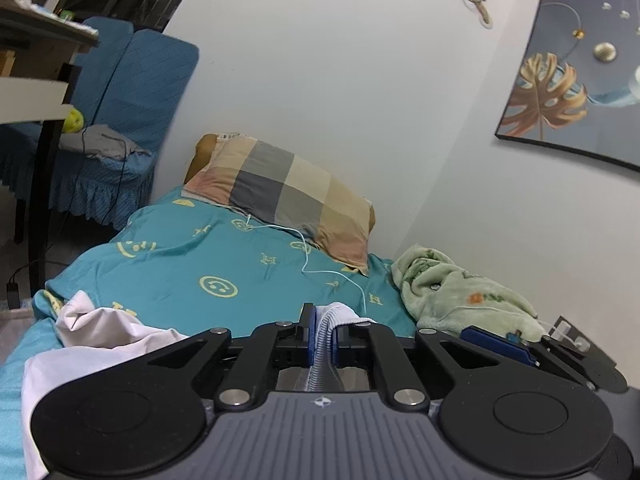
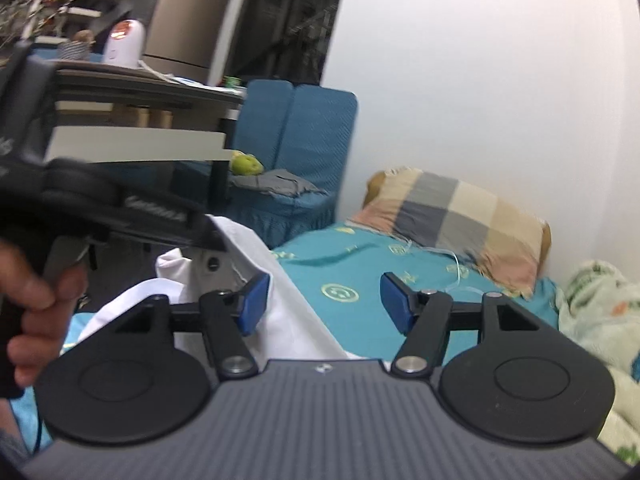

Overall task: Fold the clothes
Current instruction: 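Pinch the shirt hem with both grippers and lift it off the bed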

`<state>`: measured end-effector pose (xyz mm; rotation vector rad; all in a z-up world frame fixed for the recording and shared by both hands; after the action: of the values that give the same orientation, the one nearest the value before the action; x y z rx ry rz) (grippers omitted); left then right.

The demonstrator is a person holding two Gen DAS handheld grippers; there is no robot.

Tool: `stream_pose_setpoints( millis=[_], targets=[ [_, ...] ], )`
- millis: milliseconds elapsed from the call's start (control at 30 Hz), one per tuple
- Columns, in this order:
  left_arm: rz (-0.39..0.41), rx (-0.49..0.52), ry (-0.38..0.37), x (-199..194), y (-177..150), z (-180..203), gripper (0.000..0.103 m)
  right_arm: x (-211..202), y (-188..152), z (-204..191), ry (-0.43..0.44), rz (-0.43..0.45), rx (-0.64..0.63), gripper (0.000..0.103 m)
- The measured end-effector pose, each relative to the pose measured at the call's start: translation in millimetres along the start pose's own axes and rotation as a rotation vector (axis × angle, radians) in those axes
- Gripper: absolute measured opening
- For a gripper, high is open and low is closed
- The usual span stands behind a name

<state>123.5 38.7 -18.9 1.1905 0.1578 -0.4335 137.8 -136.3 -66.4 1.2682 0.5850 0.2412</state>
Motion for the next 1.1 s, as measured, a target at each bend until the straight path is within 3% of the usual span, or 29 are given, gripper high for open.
stream_pose_setpoints(
  millis=[200,333,467,533,633,667,767,967,1100],
  targets=[
    [0.005,0.031,-0.009,-5.1,1.6,4.6,0.008,7.5,-0.6,-19.5,0.071,-0.038,-0.043,0.063],
    [0.010,0.038,0.003,-5.9,0.8,4.6,0.008,3.3,6.7,-18.6,0.146,-0.020,0.030,0.063],
    [0.013,0.023,0.008,-7.1,0.7,2.9,0.008,17.6,0.1,-17.7,0.077,-0.102,0.086,0.061],
    [0.019,0.026,0.017,-7.9,0.6,4.6,0.008,28.1,-7.8,-18.0,0.063,-0.169,0.131,0.056],
    [0.034,0.024,0.038,-8.8,-0.2,4.9,0.009,35.3,-14.2,-17.6,-0.035,-0.233,0.123,0.031],
    [0.036,0.020,0.044,-8.6,-1.2,4.0,0.009,32.5,-13.2,-14.1,-0.081,-0.218,0.124,0.022],
    [0.045,0.010,0.067,-5.3,-7.7,4.2,0.017,15.1,-2.4,0.0,-0.187,-0.107,0.170,0.014],
    [0.005,0.027,0.141,10.1,-37.6,20.3,0.032,-21.1,12.1,13.7,-0.284,0.067,0.221,0.011],
    [-0.040,0.080,0.230,17.6,-66.9,36.6,0.035,-33.3,15.1,26.1,-0.307,0.138,0.255,0.010]
  ],
)
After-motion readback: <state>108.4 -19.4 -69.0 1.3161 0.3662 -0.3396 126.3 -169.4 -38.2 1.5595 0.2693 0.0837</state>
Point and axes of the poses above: each gripper's, at about its wrist camera, not at the fingertips, and x roughly the way its jaws point, z to its right, y to its top, the point moved 2 cm from there along x, roughly the way its jaws point, and after that the axes turned 9 degrees about y, right-handed, at the moved point
